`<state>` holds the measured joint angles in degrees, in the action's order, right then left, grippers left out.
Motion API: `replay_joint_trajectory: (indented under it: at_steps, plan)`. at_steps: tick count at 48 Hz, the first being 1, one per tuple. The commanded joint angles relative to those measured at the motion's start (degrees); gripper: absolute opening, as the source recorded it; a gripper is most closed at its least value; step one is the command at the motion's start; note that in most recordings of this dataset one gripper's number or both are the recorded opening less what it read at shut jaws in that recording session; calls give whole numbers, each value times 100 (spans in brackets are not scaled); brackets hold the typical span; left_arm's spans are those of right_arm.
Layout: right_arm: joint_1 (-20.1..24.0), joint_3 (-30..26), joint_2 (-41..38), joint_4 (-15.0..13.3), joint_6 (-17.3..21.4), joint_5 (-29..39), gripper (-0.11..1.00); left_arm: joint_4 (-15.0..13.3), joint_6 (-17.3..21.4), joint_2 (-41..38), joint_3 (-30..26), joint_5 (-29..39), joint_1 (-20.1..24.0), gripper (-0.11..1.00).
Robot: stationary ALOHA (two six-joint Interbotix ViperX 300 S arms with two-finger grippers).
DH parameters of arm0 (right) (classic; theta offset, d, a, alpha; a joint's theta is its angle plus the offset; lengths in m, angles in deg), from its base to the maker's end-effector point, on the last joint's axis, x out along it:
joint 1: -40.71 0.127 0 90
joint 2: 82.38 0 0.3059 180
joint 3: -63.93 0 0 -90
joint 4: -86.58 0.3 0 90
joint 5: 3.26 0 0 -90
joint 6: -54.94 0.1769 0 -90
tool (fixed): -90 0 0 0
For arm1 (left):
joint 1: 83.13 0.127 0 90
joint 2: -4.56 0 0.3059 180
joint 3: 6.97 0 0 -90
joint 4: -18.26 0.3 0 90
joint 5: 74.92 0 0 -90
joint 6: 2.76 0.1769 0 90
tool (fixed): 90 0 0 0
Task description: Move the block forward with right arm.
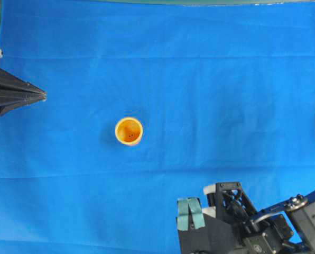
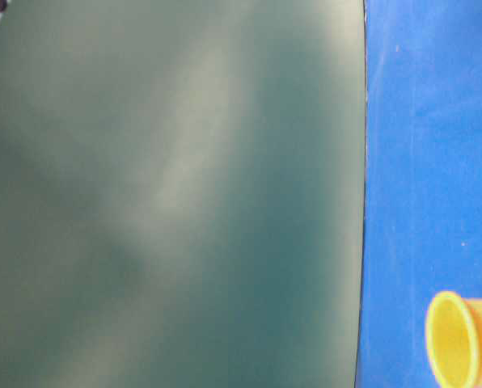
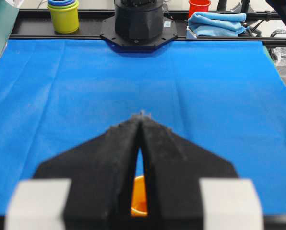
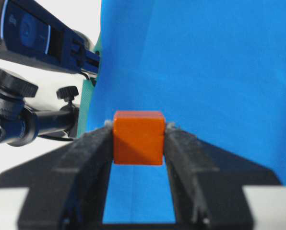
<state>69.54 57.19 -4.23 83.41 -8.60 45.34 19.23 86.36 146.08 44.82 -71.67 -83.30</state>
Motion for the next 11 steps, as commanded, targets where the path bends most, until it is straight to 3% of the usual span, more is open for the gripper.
replay_joint_trajectory:
  at_steps: [1, 11]
  plan:
    - [9, -35, 88, 0, 9, 44, 41, 9, 18, -70, -158, -44, 9, 0]
    - [-26, 26, 79, -9, 0, 97, 41, 9, 18, -114, -149, -44, 9, 0]
